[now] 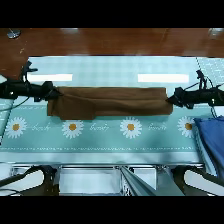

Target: Fold the shirts.

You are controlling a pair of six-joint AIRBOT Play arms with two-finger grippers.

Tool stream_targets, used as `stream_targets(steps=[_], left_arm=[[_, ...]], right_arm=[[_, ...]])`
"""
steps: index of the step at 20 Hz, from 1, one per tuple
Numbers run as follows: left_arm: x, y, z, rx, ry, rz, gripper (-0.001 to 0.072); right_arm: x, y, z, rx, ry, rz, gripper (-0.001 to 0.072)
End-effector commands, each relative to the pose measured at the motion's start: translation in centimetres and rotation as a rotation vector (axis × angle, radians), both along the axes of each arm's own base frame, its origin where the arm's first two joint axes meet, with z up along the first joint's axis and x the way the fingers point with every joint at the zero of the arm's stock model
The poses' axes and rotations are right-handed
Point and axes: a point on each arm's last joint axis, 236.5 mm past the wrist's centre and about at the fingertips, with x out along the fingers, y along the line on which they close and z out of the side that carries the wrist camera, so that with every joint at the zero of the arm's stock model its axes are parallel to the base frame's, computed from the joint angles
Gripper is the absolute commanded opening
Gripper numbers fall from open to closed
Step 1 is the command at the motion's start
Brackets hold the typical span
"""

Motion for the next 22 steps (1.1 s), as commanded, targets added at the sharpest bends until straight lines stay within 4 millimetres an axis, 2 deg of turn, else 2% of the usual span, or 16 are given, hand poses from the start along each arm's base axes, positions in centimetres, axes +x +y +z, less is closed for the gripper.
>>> stream_targets(steps=[1, 4, 7, 8, 9, 10, 11, 12, 14, 17, 19, 22], left_arm=[[4.2, 0.4, -1.6, -0.005, 0.018, 0.012, 0.0033], [5.9, 1.1, -2.7, -0.004, 0.024, 0.024, 0.0033], [7.1, 1.9, -3.5, -0.005, 0.027, 0.08, 0.0034], [7.2, 1.2, -3.5, -0.021, 0.029, 0.078, 0.0039], [6.8, 0.5, -3.7, -0.029, 0.042, 0.057, 0.0149], [5.9, -0.2, -3.7, -0.031, 0.054, 0.0, 0.0513], [5.1, -0.4, -3.6, -0.03, 0.056, -0.054, 0.07], [4.2, 0.2, -3.6, -0.012, 0.083, -0.083, 0.0699], [2.0, 3.2, -4.2, 0.061, 0.185, -0.076, 0.0699], [-0.1, 7.0, -4.4, 0.147, 0.236, -0.066, 0.0699], [0.0, 7.5, -3.8, 0.153, 0.211, -0.042, 0.0699], [0.4, 6.8, -3.3, 0.169, 0.176, -0.043, 0.0699]], right_arm=[[4.4, 0.0, -0.3, 0.073, -0.028, -0.029, 0.0023], [6.3, -0.5, -1.0, 0.082, -0.015, -0.039, 0.0023], [7.3, -0.6, -1.9, 0.105, -0.001, -0.055, 0.0025], [7.5, -0.5, -2.2, 0.119, 0.002, -0.067, 0.0155], [7.7, -0.4, -2.2, 0.131, 0.007, -0.076, 0.0522], [7.6, -0.4, -2.2, 0.13, 0.002, -0.07, 0.0629], [7.4, -1.0, -2.1, 0.125, 0.004, -0.074, 0.0629], [7.1, -1.9, -2.0, 0.123, 0.014, -0.087, 0.0628], [5.7, -4.2, -2.6, 0.11, 0.066, -0.107, 0.0628], [1.9, -8.4, -5.8, -0.055, 0.24, -0.135, 0.0627], [1.3, -8.5, -6.4, -0.079, 0.267, -0.124, 0.0627], [2.0, -5.6, -6.8, -0.023, 0.263, -0.077, 0.0627]])
